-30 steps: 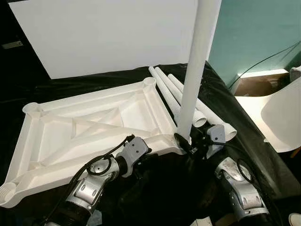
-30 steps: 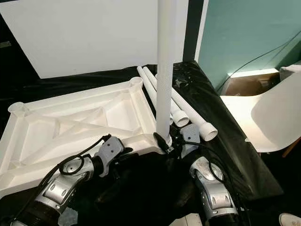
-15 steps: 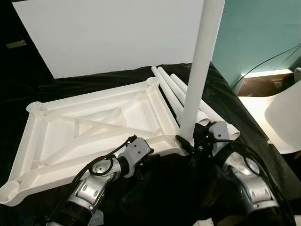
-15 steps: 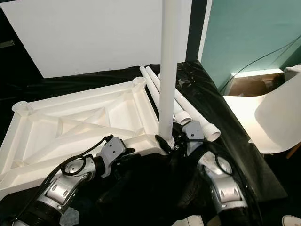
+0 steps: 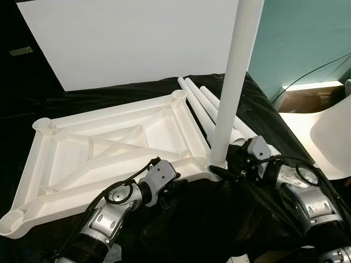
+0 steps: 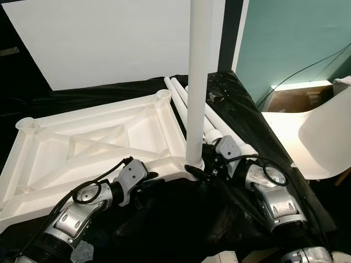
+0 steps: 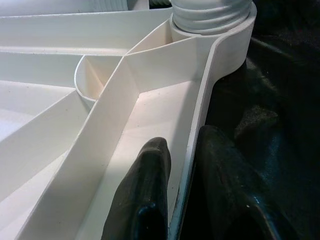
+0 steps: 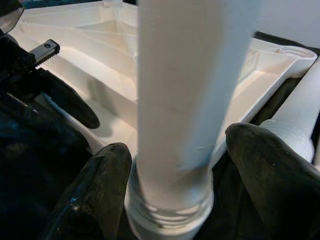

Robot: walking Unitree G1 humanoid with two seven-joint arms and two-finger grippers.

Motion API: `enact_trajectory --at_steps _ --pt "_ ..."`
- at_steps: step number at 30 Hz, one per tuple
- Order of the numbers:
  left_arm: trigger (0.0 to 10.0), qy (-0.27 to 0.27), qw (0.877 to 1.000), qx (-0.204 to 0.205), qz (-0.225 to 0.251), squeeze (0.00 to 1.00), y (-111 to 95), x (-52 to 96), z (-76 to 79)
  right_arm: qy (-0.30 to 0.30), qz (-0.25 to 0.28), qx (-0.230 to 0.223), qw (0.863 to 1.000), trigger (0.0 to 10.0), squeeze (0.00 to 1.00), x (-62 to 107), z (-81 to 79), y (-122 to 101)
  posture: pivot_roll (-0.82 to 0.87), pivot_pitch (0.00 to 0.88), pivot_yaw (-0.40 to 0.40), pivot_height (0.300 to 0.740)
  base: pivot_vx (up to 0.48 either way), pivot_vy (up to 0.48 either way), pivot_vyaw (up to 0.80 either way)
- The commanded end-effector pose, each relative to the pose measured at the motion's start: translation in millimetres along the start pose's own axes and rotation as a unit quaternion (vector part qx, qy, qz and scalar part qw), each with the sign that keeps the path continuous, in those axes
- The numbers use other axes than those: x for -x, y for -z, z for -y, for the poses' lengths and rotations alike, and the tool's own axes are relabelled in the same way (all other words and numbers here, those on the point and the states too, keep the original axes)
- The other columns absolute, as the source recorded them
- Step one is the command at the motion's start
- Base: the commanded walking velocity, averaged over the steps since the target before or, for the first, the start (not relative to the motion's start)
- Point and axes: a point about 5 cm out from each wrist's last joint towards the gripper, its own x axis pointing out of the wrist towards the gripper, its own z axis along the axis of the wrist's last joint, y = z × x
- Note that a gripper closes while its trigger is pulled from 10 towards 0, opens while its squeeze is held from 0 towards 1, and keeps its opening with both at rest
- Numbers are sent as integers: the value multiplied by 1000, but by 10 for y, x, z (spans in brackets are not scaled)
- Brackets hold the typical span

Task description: Building children table

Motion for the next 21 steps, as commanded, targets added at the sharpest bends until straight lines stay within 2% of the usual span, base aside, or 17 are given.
enact_trajectory --at_steps 1,3,4,5,7,8,15,16,17,18,19,20,21 --pt "10000 71 996 21 -41 0 199 -53 219 -4 -6 17 1000 10000 0 18 42 6 -40 0 47 740 0 0 0" --pt "10000 71 996 21 -41 0 199 -53 219 -4 -6 17 1000 10000 0 18 42 6 -40 0 47 740 0 0 0" --pt "10000 70 996 22 -40 0 198 -57 219 1 -12 20 1000 10000 0 33 103 18 -40 0 46 740 0 0 0" --pt "10000 71 996 23 -39 0 196 -60 222 1 -14 22 1000 4118 0 42 145 17 -42 0 45 740 0 0 0" --pt "10000 71 996 23 -39 0 196 -60 222 1 -14 22 1000 4118 0 42 145 17 -42 0 45 740 0 0 0" --pt "10000 71 996 23 -38 0 195 -62 224 1 -14 23 1000 0 0 48 170 15 -42 0 45 740 0 0 0" --pt "10000 70 997 23 -37 0 184 -69 220 0 -10 12 1000 0 0 37 117 35 -42 0 42 740 0 0 0" --pt "10000 70 997 23 -37 0 184 -66 222 8 -4 -13 1000 0 0 30 87 57 -44 0 46 740 0 0 0" --pt "10000 70 997 23 -37 0 184 -66 222 8 -4 -13 1000 0 0 30 87 57 -44 0 46 740 0 0 0" --pt "10000 71 996 23 -37 0 186 -62 228 19 0 -48 999 0 0 20 11 96 -41 0 46 740 0 0 0" --pt "10000 71 996 23 -37 0 186 -62 228 19 0 -48 999 0 0 20 11 96 -41 0 46 740 0 0 0" --pt "10000 73 996 23 -38 0 189 -57 234 31 -2 -74 997 0 0 11 -114 160 -40 0 46 740 0 0 0" --pt "10000 73 996 23 -38 0 189 -57 234 31 -2 -74 997 0 0 11 -114 160 -40 0 46 740 0 0 0"
